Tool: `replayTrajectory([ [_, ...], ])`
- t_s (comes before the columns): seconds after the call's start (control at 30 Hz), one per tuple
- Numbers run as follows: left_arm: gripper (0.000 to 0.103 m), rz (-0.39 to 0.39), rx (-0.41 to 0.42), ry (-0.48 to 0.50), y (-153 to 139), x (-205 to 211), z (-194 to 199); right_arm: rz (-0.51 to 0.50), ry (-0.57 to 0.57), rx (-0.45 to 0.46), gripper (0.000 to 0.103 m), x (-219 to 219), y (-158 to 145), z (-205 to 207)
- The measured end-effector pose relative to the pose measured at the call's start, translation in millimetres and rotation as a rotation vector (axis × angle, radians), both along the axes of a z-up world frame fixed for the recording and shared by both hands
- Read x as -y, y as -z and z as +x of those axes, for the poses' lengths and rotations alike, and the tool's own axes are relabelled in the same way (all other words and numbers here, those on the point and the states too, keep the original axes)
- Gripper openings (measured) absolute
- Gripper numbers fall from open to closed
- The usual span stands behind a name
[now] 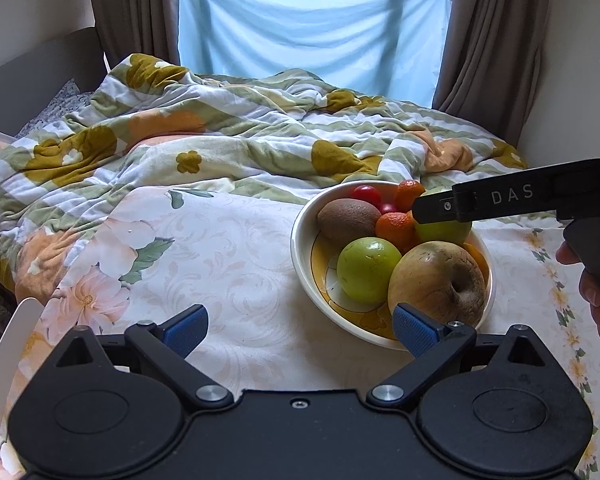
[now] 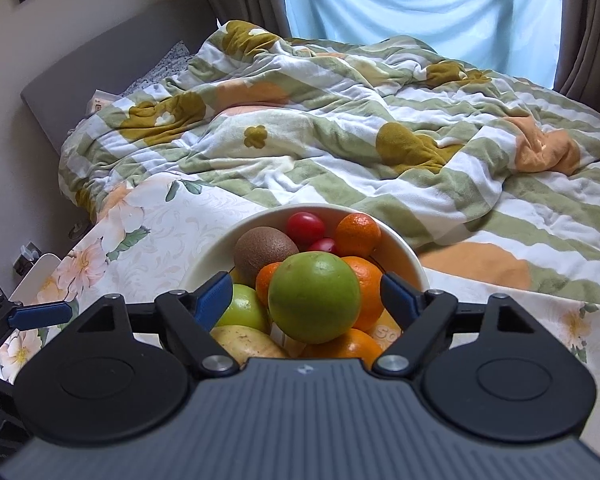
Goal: Organize fruits
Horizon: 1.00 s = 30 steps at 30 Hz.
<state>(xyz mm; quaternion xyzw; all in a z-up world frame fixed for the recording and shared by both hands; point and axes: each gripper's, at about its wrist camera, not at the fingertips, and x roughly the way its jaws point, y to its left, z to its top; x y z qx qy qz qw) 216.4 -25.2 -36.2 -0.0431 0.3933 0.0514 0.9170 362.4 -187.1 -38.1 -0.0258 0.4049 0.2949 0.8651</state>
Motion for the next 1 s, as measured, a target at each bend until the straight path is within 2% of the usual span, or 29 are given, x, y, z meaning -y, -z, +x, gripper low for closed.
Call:
replayTrajectory([
  [0.3, 0.101, 0.005, 0.035, 0.051, -32, -10, -13, -0.017, 0.045, 0.057, 0.096, 5, -30, -25],
  [0.47, 0.101, -0.011, 0.046, 0.094, -48, -22, -29, -0.023, 0.117, 0.083, 0.097, 11, -55, -54],
  [0.73, 0.102, -0.011, 0.063, 0.161, -68, -42, -63, -0.082, 0.297, 0.121, 0.1, 20, -87, -123],
  [0.8, 0.103, 0.001, 0.064, 0.166, -71, -45, -70, -0.094, 0.329, 0.123, 0.103, 21, -91, -143],
  [1.0, 0.103, 0.02, 0.068, 0.201, -73, -53, -96, -0.169, 0.428, 0.168, 0.103, 17, -96, -200],
])
